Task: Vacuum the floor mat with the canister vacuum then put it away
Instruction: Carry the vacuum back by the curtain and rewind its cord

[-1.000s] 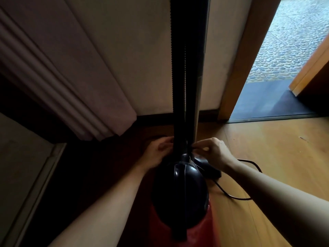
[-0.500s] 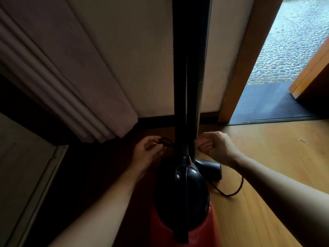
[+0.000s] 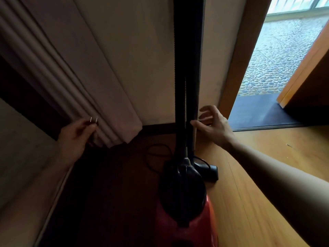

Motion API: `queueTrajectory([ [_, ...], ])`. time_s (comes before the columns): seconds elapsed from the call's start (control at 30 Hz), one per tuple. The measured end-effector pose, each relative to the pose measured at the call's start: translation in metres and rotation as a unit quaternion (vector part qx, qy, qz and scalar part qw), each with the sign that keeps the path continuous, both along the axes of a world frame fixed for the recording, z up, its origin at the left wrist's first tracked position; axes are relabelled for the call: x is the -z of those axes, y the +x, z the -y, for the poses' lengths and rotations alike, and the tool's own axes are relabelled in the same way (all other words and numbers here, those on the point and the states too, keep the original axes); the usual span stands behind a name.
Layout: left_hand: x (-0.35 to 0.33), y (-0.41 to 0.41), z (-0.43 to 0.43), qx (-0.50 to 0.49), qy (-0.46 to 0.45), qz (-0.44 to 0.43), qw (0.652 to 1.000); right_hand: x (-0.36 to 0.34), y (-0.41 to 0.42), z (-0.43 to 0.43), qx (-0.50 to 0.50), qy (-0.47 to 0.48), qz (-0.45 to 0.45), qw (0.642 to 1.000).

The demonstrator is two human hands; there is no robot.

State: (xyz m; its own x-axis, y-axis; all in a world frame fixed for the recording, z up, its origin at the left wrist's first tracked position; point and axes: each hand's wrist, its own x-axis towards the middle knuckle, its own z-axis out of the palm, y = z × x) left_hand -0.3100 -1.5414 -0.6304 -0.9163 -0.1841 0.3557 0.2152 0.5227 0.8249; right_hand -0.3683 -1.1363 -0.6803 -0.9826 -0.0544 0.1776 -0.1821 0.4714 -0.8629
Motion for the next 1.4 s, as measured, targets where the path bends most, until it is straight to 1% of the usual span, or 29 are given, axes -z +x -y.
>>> queueTrajectory([
  [0.03,-0.001,0.007,0.014,0.023,-0.115,-0.016,0.993,-0.006,-0.002,0.003,-0.007,-0.006,-0.001,1.0],
  [0.07,-0.002,0.013,0.027,0.043,-0.197,-0.027,0.979,-0.011,-0.004,0.007,-0.016,-0.009,-0.001,1.0],
  [0.1,-0.003,0.021,0.038,0.049,-0.241,-0.022,0.969,-0.014,-0.006,0.01,-0.026,-0.008,-0.002,1.0],
  [0.17,-0.005,0.036,0.057,0.029,-0.263,0.0,0.964,-0.017,-0.009,0.017,-0.036,0.0,-0.016,0.999],
  [0.23,-0.007,0.049,0.069,0.005,-0.263,0.003,0.965,-0.016,-0.012,0.022,-0.033,0.002,-0.035,0.999],
  [0.33,-0.015,0.067,0.066,0.0,-0.205,0.027,0.978,-0.015,-0.012,0.029,-0.03,-0.008,-0.042,0.999],
  [0.43,-0.015,0.074,0.046,0.038,-0.13,0.067,0.988,-0.018,-0.012,0.034,-0.03,-0.022,-0.039,0.999],
  [0.5,-0.011,0.078,0.031,0.077,-0.096,0.111,0.986,-0.021,-0.012,0.038,-0.029,-0.034,-0.033,0.998],
  [0.67,-0.005,0.092,0.006,0.147,-0.118,0.187,0.964,-0.024,-0.011,0.041,-0.039,-0.031,-0.025,0.998],
  [0.7,-0.004,0.096,0.005,0.165,-0.147,0.207,0.953,-0.024,-0.012,0.041,-0.039,-0.026,-0.027,0.999],
  [0.73,-0.005,0.1,0.006,0.182,-0.201,0.22,0.937,-0.026,-0.011,0.04,-0.039,-0.022,-0.028,0.999],
  [0.8,-0.004,0.105,0.019,0.198,-0.331,0.241,0.89,-0.028,-0.01,0.04,-0.045,-0.016,-0.027,0.998],
  [0.9,-0.005,0.109,0.057,0.137,-0.461,0.313,0.819,-0.032,-0.01,0.043,-0.046,-0.014,-0.026,0.999],
  [0.97,-0.006,0.112,0.076,0.098,-0.514,0.382,0.762,-0.034,-0.011,0.045,-0.05,-0.009,-0.027,0.998],
  [1.0,-0.005,0.114,0.078,0.089,-0.51,0.41,0.751,-0.035,-0.011,0.045,-0.05,-0.007,-0.027,0.998],
  [1.03,-0.002,0.115,0.076,0.088,-0.482,0.431,0.757,-0.035,-0.012,0.046,-0.049,-0.008,-0.025,0.998],
  [1.1,0.007,0.116,0.059,0.113,-0.396,0.465,0.784,-0.036,-0.013,0.047,-0.046,-0.011,-0.021,0.999],
  [1.17,0.02,0.111,0.034,0.158,-0.318,0.486,0.799,-0.036,-0.013,0.049,-0.04,-0.02,-0.021,0.999],
  [1.2,0.026,0.108,0.021,0.184,-0.276,0.5,0.8,-0.036,-0.013,0.05,-0.037,-0.027,-0.021,0.999],
  [1.27,0.035,0.103,-0.009,0.233,-0.193,0.53,0.792,-0.036,-0.013,0.052,-0.034,-0.046,-0.019,0.998],
  [1.33,0.039,0.101,-0.044,0.261,-0.122,0.556,0.78,-0.035,-0.013,0.053,-0.034,-0.063,-0.015,0.997],
  [1.4,0.037,0.102,-0.08,0.277,-0.116,0.547,0.781,-0.035,-0.014,0.053,-0.039,-0.075,-0.009,0.996],
])
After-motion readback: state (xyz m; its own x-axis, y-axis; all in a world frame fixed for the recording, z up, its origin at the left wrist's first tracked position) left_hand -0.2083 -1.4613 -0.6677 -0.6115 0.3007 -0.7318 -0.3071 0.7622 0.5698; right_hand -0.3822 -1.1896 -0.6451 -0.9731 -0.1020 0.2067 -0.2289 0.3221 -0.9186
